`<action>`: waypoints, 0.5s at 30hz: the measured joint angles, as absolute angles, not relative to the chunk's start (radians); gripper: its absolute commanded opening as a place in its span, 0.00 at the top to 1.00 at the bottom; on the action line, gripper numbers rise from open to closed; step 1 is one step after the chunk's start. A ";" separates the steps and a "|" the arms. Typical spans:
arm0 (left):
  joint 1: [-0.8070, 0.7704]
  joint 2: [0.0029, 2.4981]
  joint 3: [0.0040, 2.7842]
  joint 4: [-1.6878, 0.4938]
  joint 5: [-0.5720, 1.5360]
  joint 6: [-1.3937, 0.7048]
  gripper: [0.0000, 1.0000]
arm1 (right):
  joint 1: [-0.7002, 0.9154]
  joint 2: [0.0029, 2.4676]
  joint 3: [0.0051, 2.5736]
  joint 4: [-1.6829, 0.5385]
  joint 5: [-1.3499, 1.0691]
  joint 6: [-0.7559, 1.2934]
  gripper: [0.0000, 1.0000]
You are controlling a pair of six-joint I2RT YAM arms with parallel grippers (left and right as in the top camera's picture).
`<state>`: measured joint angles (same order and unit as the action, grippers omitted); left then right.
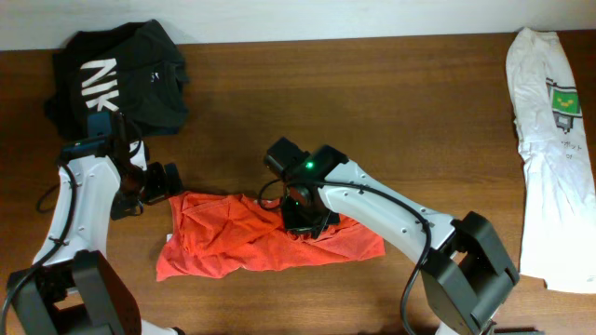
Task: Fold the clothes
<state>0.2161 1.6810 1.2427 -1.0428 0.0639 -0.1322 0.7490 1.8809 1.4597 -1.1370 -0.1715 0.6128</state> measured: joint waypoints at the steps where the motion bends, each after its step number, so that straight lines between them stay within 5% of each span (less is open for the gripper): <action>1: 0.216 1.681 1.243 -1.043 0.064 -0.132 0.01 | 0.740 1.881 1.479 -1.201 -0.175 0.599 0.58; 3: 0.216 1.681 1.243 -1.040 0.064 -0.132 0.01 | 0.685 1.880 1.546 -1.320 -0.159 0.549 0.21; 4: 0.216 1.681 1.243 -1.042 0.064 -0.132 0.01 | 0.656 1.877 1.573 -1.360 -0.146 0.521 0.18; 8: 0.216 1.681 1.243 -1.040 0.064 -0.132 0.01 | 0.512 1.874 1.600 -1.428 -0.086 0.412 0.20; 12: 0.216 1.681 1.243 -1.040 0.064 -0.132 0.01 | 0.525 1.869 1.467 -1.250 -0.103 0.385 0.45; 15: 0.216 1.681 1.243 -1.039 0.064 -0.132 0.01 | 0.585 1.869 1.308 -1.075 -0.171 0.373 0.44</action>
<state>0.2161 1.6810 1.2427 -1.0393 0.0639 -0.1322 0.5854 1.8694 1.3079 -1.0752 -0.1715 0.3725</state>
